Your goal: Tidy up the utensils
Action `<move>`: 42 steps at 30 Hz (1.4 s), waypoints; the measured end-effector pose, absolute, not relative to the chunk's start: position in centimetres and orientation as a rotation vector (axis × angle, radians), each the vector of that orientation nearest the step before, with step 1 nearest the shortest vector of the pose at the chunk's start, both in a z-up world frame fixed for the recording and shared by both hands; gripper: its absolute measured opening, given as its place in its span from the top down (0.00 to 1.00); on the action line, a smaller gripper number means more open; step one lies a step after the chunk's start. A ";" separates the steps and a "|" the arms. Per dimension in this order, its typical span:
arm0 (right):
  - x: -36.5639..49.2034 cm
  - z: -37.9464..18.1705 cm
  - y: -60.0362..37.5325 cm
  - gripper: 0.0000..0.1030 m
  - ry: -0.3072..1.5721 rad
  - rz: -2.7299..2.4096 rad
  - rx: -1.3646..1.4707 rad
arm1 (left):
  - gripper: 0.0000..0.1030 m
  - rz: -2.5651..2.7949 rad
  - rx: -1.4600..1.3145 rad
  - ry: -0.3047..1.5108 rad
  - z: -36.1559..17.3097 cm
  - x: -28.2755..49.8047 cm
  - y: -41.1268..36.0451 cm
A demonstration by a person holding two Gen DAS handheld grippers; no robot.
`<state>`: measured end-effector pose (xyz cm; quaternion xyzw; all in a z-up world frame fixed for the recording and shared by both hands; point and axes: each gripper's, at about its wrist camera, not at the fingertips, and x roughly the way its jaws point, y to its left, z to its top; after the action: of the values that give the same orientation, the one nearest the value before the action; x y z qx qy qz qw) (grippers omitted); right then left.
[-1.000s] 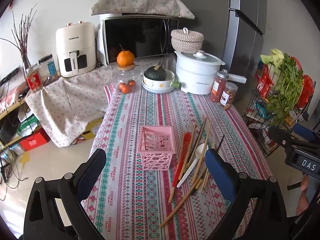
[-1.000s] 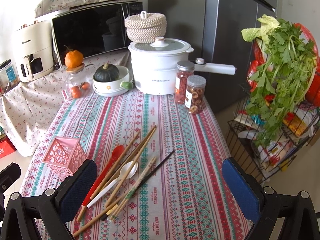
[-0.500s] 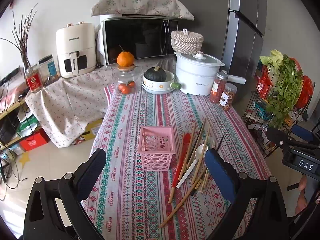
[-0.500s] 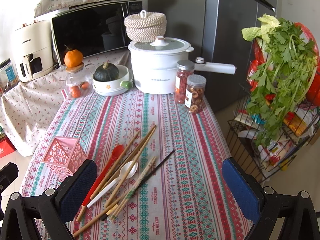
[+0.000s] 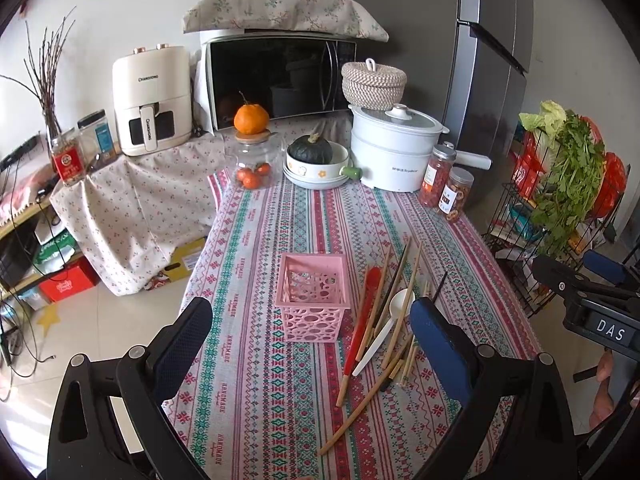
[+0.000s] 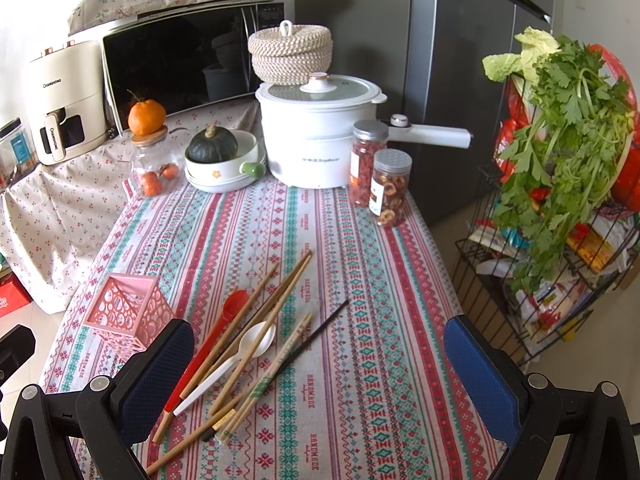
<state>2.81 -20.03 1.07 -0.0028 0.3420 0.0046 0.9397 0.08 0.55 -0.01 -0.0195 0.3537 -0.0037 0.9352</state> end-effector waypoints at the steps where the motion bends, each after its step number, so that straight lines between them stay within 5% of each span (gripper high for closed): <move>1: 2.8 1.1 -20.0 0.01 0.698 0.009 -0.005 | 0.03 -0.007 -0.040 0.723 0.0 0.1 0.6; 24: 5.3 0.5 -21.9 0.01 0.755 0.013 0.050 | 0.03 -0.064 -0.032 0.718 0.7 1.4 0.1; 30: 9.7 -1.5 -25.8 0.01 0.864 0.004 0.133 | 0.03 -0.166 0.028 0.870 -0.3 6.2 -2.3; 37: 14.3 -6.0 -29.9 0.17 1.039 0.044 0.307 | 0.03 -0.287 0.053 1.008 -1.4 12.6 -7.5; 42: 16.0 -9.0 -31.8 0.24 1.132 0.041 0.403 | 0.26 -0.347 0.082 1.140 -5.1 17.8 -11.9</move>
<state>15.96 -31.81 -9.00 0.1894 0.5323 0.0194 0.8248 17.78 -11.85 -5.05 0.0385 0.5366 -0.1633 0.8270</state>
